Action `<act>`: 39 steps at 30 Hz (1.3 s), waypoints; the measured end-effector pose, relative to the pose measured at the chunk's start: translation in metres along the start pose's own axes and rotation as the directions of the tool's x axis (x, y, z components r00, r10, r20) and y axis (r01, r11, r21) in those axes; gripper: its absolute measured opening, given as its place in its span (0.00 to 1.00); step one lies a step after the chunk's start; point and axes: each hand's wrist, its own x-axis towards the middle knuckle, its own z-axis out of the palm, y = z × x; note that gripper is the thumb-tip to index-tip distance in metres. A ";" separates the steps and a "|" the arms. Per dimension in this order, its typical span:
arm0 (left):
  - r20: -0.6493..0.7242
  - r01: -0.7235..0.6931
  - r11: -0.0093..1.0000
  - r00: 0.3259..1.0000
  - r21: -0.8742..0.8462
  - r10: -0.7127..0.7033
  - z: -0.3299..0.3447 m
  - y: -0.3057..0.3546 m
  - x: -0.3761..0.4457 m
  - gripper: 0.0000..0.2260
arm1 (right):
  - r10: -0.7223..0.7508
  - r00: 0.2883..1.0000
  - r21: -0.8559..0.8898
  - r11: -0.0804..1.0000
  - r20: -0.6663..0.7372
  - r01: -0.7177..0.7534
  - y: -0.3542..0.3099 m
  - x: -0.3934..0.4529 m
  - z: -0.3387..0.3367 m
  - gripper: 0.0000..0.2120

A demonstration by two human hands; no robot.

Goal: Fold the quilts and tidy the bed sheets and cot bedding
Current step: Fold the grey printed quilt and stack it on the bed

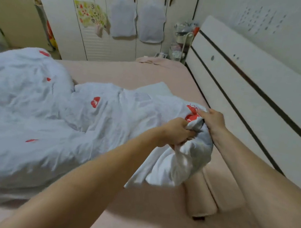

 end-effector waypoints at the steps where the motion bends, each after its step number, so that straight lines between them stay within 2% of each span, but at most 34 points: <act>1: 0.017 -0.013 1.000 1.000 -0.008 0.013 0.006 0.010 0.010 0.07 | -0.001 1.000 -0.006 1.000 0.006 0.001 0.002 0.006 -0.017 0.09; 4: 0.155 -0.090 0.995 0.983 -0.039 0.095 0.059 0.073 0.060 0.03 | -0.002 0.994 -0.065 0.998 -0.105 -0.005 0.013 0.034 -0.118 0.07; 6: 0.212 -0.094 0.995 0.972 -0.030 0.099 0.090 0.100 0.085 0.06 | 0.014 0.985 -0.103 0.994 -0.173 -0.033 0.026 0.044 -0.164 0.09; 8: 0.234 -0.079 0.997 0.969 0.006 0.075 0.117 0.110 0.107 0.09 | 0.056 0.985 -0.142 0.987 -0.166 -0.080 0.048 0.048 -0.190 0.12; 10: 0.219 -0.032 0.996 0.976 0.078 0.014 0.147 0.104 0.135 0.09 | 0.171 0.982 -0.161 0.970 -0.084 -0.183 0.082 0.055 -0.205 0.12; 12: 0.153 0.067 0.994 0.985 0.087 -0.079 0.173 0.083 0.158 0.08 | 0.344 0.939 -0.093 0.935 0.014 -0.342 0.120 0.050 -0.210 0.12; 13: 0.093 0.107 0.993 0.989 0.059 -0.112 0.173 0.072 0.162 0.08 | 0.402 0.913 -0.052 0.915 0.073 -0.399 0.126 0.045 -0.206 0.15; 15: 0.056 0.179 0.983 0.982 0.039 -0.181 0.196 0.051 0.177 0.11 | 0.495 0.845 0.051 0.856 0.203 -0.514 0.154 0.033 -0.207 0.24; 17: 0.055 0.204 0.979 0.977 -0.006 -0.204 0.209 0.036 0.184 0.13 | 0.434 0.827 0.210 0.826 0.357 -0.524 0.174 0.019 -0.202 0.27; 19: 0.049 0.212 0.975 0.977 -0.068 -0.209 0.218 0.028 0.190 0.13 | 0.318 0.845 0.428 0.752 0.431 -0.502 0.189 0.007 -0.203 0.28; 20: 0.032 0.222 0.970 0.975 -0.098 -0.220 0.221 0.026 0.196 0.13 | 0.256 0.852 0.504 0.715 0.456 -0.484 0.196 0.004 -0.206 0.28; 21: 0.009 0.238 0.958 0.971 -0.160 -0.240 0.223 0.025 0.198 0.12 | 0.210 0.860 0.516 0.725 0.466 -0.457 0.200 0.000 -0.206 0.30; 22: -0.001 0.259 0.935 0.964 -0.241 -0.267 0.223 0.025 0.200 0.12 | 0.216 0.874 0.442 0.794 0.435 -0.417 0.201 -0.003 -0.201 0.29; 23: -0.002 0.267 0.910 0.959 -0.319 -0.282 0.224 0.027 0.202 0.12 | 0.258 0.896 0.287 0.884 0.361 -0.369 0.200 -0.003 -0.195 0.26; 24: 0.003 0.273 0.888 0.956 -0.371 -0.293 0.223 0.029 0.204 0.13 | 0.298 0.934 0.115 0.939 0.196 -0.324 0.199 -0.001 -0.187 0.20; 25: 0.011 0.275 0.876 0.955 -0.396 -0.295 0.226 0.035 0.208 0.15 | 0.297 0.955 0.025 0.955 0.008 -0.297 0.198 0.003 -0.184 0.15; 26: 0.030 0.273 0.870 0.958 -0.411 -0.287 0.230 0.043 0.211 0.16 | 0.283 0.952 0.029 0.959 -0.120 -0.282 0.197 0.007 -0.185 0.12; 29: 0.121 0.251 0.877 0.968 -0.410 -0.220 0.249 0.080 0.219 0.12 | 0.184 0.916 0.173 0.976 -0.355 -0.129 0.196 0.017 -0.219 0.10; 31: 0.171 0.213 0.932 0.971 -0.294 -0.169 0.266 0.101 0.221 0.07 | 0.131 0.866 0.119 0.989 -0.482 -0.083 0.197 0.016 -0.249 0.12; 32: 0.203 0.185 0.957 0.969 -0.222 -0.140 0.277 0.107 0.222 0.06 | 0.137 0.841 0.094 0.990 -0.524 -0.102 0.201 0.015 -0.262 0.09; 34: 0.280 0.161 0.980 0.952 -0.121 -0.122 0.289 0.102 0.222 0.08 | 0.247 0.815 0.077 0.967 -0.524 -0.243 0.217 0.014 -0.271 0.04; 36: 0.325 0.130 0.989 0.934 0.072 -0.146 0.292 0.087 0.223 0.13 | 0.399 0.810 -0.006 0.896 -0.430 -0.445 0.234 0.010 -0.270 0.13; 37: 0.325 0.079 0.971 0.933 0.224 -0.151 0.288 0.075 0.223 0.15 | 0.438 0.799 -0.114 0.845 -0.411 -0.522 0.239 0.007 -0.267 0.20; 39: 0.294 -0.009 0.897 0.946 0.442 -0.135 0.269 0.051 0.227 0.11 | 0.376 0.787 -0.349 0.743 -0.489 -0.571 0.241 0.003 -0.257 0.29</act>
